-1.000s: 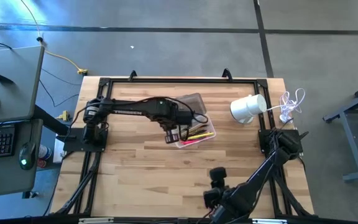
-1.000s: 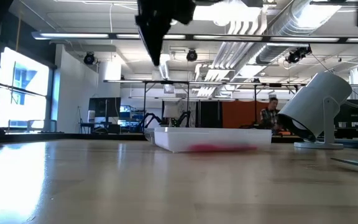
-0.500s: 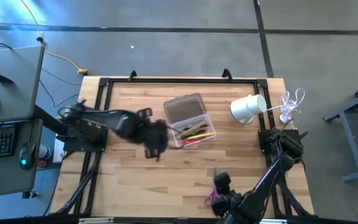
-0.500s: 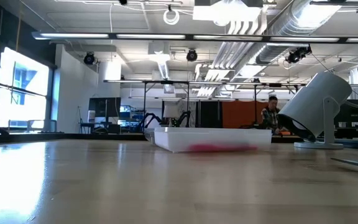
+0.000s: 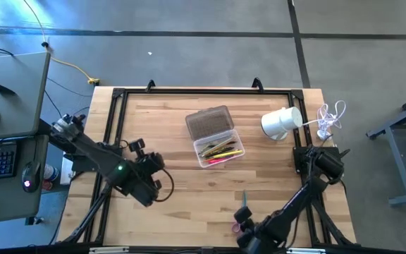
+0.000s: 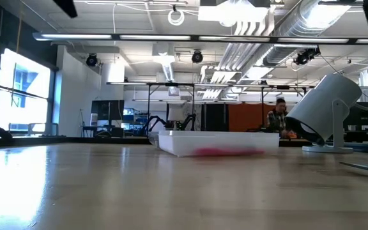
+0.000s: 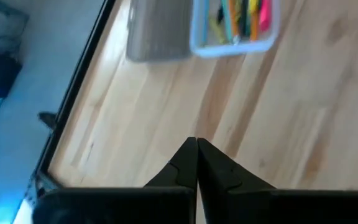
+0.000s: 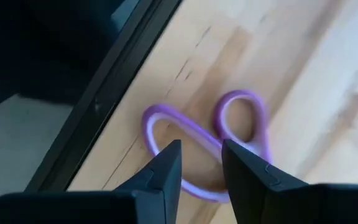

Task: Pick & place school supplies into a supply box
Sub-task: Put the violet scissors into the gray supply box

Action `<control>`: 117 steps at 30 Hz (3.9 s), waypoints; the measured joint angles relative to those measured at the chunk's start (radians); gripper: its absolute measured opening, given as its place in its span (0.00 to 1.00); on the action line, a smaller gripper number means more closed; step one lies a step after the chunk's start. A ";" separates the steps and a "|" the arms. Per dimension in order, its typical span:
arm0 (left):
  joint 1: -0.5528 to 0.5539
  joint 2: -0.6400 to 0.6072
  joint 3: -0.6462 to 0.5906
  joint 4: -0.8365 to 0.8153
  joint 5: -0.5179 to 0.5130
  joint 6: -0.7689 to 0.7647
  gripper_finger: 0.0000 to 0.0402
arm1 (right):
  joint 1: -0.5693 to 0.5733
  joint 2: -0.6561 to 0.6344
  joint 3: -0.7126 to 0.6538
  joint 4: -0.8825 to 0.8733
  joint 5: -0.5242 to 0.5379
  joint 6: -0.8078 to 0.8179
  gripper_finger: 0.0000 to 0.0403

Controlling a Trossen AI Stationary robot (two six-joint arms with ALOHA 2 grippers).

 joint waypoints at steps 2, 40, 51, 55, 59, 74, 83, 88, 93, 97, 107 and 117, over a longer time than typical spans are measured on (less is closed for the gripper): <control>0.001 0.000 -0.045 -0.003 0.003 -0.031 0.09 | -0.019 0.000 -0.014 0.005 -0.062 -0.037 0.24; 0.005 0.000 -0.121 0.104 -0.039 -0.115 0.12 | -0.162 -0.230 -0.243 0.182 0.411 -0.449 0.01; 0.005 0.000 -0.121 0.116 -0.051 -0.114 0.12 | -0.564 -0.259 -0.241 0.262 0.316 -0.649 0.00; 0.005 0.000 -0.121 0.129 -0.059 -0.114 0.12 | -0.667 -0.252 -0.242 0.263 0.204 -0.619 0.00; 0.005 0.000 -0.121 0.129 -0.076 -0.113 0.12 | -0.724 -0.251 -0.242 0.314 0.133 -0.603 0.00; 0.005 0.000 -0.121 0.155 -0.090 -0.114 0.12 | -0.776 -0.253 -0.340 0.420 0.060 -0.412 0.01; 0.005 0.000 -0.121 0.154 -0.094 -0.114 0.12 | -0.776 -0.253 -0.351 0.478 0.086 -0.441 0.11; 0.005 0.000 -0.121 0.154 -0.094 -0.114 0.12 | -0.772 -0.253 -0.351 0.475 0.084 -0.440 0.20; 0.005 0.000 -0.121 0.154 -0.126 -0.115 0.12 | -0.751 -0.253 -0.342 0.473 0.086 -0.440 0.23; 0.005 0.001 -0.121 0.153 -0.173 -0.115 0.12 | -0.739 -0.254 -0.331 0.487 0.098 -0.440 0.23; 0.005 0.001 -0.121 0.153 -0.161 -0.115 0.12 | -0.799 -0.254 -0.366 0.533 -0.063 -0.465 0.23; 0.005 0.001 -0.121 0.146 -0.130 -0.113 0.12 | -0.901 -0.254 -0.433 0.550 -0.086 -0.467 0.23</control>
